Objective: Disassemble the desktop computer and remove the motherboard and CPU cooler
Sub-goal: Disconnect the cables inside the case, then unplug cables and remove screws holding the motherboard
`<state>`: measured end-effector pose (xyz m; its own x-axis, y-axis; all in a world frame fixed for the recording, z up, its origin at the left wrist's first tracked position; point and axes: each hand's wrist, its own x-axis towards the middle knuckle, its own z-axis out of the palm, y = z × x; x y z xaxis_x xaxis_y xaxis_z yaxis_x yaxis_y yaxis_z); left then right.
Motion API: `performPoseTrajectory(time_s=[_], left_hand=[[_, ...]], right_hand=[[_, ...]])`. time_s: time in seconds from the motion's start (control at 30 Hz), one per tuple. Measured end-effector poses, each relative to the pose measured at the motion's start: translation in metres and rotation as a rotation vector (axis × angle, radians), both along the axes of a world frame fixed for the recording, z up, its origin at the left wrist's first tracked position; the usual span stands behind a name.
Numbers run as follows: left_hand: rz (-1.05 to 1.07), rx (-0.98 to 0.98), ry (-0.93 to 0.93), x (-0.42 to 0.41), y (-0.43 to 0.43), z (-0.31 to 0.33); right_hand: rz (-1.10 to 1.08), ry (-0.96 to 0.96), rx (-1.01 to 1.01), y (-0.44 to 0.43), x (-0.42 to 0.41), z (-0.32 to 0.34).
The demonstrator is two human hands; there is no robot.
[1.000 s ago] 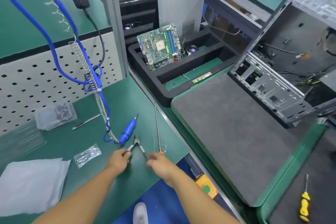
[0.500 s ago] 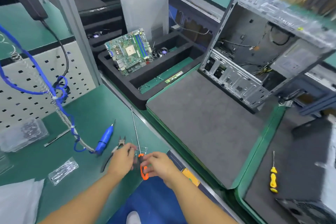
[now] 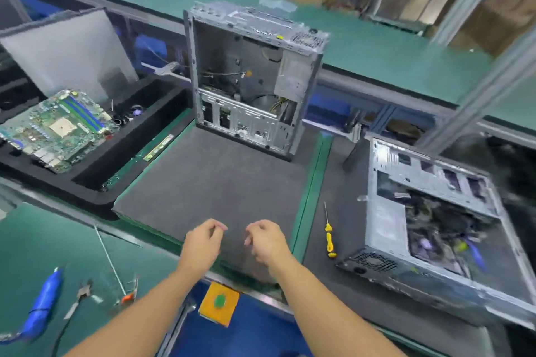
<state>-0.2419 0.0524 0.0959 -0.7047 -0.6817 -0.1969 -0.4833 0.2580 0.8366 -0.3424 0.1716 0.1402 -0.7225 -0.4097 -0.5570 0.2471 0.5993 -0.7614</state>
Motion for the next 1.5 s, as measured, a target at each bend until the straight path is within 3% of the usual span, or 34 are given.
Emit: performPoseTrajectory(time_s=[0.2, 0.47, 0.63, 0.8, 1.03, 1.2, 1.33, 1.5], left_hand=[[-0.137, 0.044, -0.019, -0.062, 0.049, 0.002], [-0.159, 0.101, -0.043, -0.115, 0.097, 0.0], [-0.144, 0.088, -0.018, -0.135, 0.109, 0.001], [-0.126, 0.086, 0.0, -0.142, 0.113, -0.005], [-0.045, 0.083, -0.002, -0.153, 0.115, -0.014], [-0.188, 0.157, -0.193, -0.158, 0.121, -0.015], [-0.281, 0.122, -0.236, -0.158, 0.124, -0.01], [-0.248, 0.132, -0.115, -0.171, 0.122, 0.021]], right_hand=[[0.035, 0.324, 0.378, 0.066, -0.07, -0.004], [0.328, 0.214, 0.668, 0.105, -0.095, -0.033], [0.314, 0.216, 0.603, 0.105, -0.105, -0.044], [0.541, 0.219, 0.658, 0.108, -0.108, -0.047], [0.737, 0.371, 0.669, 0.108, -0.115, -0.02], [0.886, 0.356, 0.835, 0.106, -0.112, -0.034], [0.689, 0.257, 0.888, 0.1, -0.109, -0.028], [0.743, 0.348, 0.833, 0.1, -0.113, 0.008]])
